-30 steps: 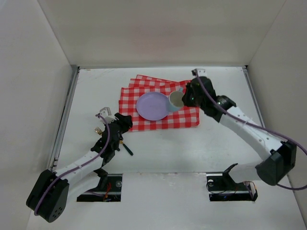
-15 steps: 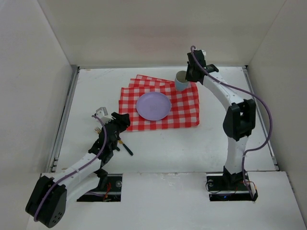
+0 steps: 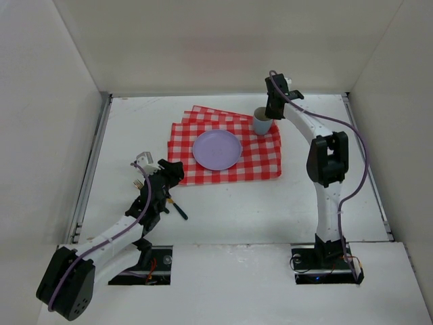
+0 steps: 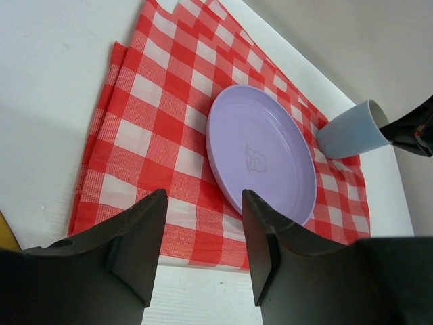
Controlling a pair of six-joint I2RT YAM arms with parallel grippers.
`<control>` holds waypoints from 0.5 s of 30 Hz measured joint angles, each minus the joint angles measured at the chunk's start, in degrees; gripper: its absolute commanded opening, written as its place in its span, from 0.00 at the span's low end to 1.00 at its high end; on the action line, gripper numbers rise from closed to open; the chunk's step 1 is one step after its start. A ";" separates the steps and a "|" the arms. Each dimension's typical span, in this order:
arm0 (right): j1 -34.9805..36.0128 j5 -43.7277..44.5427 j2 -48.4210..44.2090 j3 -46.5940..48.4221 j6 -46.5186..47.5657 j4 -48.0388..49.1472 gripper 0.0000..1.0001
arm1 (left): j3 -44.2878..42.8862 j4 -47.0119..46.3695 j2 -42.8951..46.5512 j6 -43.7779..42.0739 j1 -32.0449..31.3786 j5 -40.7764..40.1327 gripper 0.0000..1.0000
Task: Set the dinner table for one person
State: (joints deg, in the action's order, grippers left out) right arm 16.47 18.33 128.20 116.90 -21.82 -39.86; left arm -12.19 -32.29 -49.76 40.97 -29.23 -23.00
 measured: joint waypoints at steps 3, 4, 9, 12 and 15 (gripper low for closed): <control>-0.13 -0.59 0.07 -0.17 -0.63 0.39 0.33 | 0.07 0.02 0.02 0.00 0.00 -0.02 0.46; -0.28 -0.81 0.07 -0.37 -0.83 0.87 0.38 | 0.07 0.02 0.02 0.00 0.00 -0.02 0.46; -0.28 -1.57 -0.68 -2.89 -1.16 2.25 0.60 | 0.07 0.63 0.15 -0.04 0.00 -0.33 0.44; -0.28 -1.84 -3.19 -5.97 -1.18 3.30 0.67 | -0.09 3.76 1.09 -0.04 -0.44 -1.81 0.43; -0.28 -2.05 -8.35 -9.70 -1.18 4.66 0.73 | -1.84 9.81 2.32 0.04 -1.95 -4.44 0.40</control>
State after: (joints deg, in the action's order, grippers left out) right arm 16.19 16.27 119.85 107.20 -23.00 -35.20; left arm -14.02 -22.48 -47.44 41.01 -31.18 -27.44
